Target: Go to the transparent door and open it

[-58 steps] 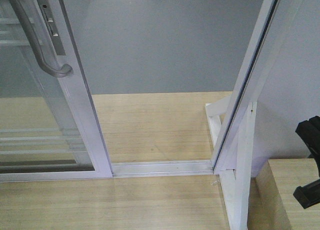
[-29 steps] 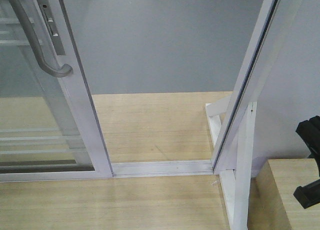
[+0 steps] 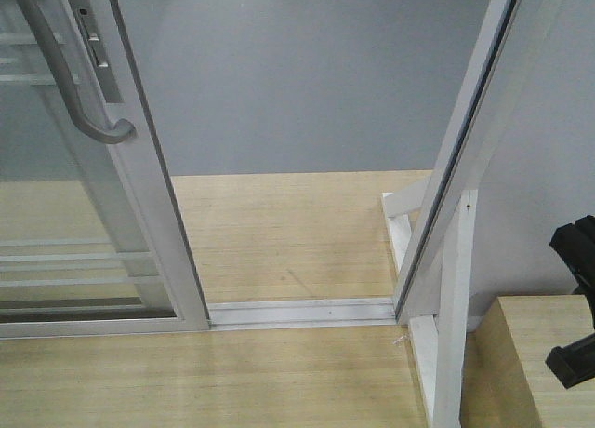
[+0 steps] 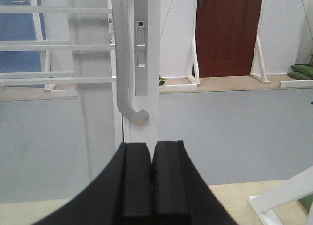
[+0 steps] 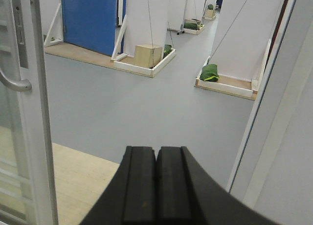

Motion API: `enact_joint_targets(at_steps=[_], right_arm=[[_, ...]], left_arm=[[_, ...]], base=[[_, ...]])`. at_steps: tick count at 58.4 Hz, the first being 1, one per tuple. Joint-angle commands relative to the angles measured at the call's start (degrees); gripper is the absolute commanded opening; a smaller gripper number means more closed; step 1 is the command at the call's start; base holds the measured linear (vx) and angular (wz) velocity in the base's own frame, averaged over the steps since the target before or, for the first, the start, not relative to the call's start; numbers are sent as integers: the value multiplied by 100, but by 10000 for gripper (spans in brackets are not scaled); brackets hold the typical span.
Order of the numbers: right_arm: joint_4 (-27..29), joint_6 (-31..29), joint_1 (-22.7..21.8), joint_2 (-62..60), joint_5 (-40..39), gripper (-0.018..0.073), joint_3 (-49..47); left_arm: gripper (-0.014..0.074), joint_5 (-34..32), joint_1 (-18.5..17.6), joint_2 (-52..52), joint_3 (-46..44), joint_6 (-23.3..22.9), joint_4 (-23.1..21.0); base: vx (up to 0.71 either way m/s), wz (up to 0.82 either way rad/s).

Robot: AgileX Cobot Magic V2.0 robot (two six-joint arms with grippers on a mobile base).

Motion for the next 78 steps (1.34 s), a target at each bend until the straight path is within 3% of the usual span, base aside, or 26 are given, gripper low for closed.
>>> enact_joint_targets(at_steps=[1,11,27,30,39,78], right_arm=[[-22,-45,-13,40,-508,-6,-159],[-46,-86,-13,-91,-508,-6,3],[604,-43,-13,-1823,-722,-6,1607],[651,-43,-21,-2007,-302,-6,1570],[651,-43,-14,-1960,-65,-6,1582],[651,-43,-14,-1960,-33,-6,1582]], left_arm=[[-6,-428,-31,-87,74,-51,-54],[-6,-428,-31,-87,74,-51,-54],[-6,-428,-31,-87,74,-51,-54],[-6,-428,-31,-87,74,-51,-54],[-6,-428,-31,-87,74,-51,-54],[-6,-428,-31,-87,74,-51,-54]], base=[[0,0],[0,0],[0,0],[0,0],[0,0],[0,0]])
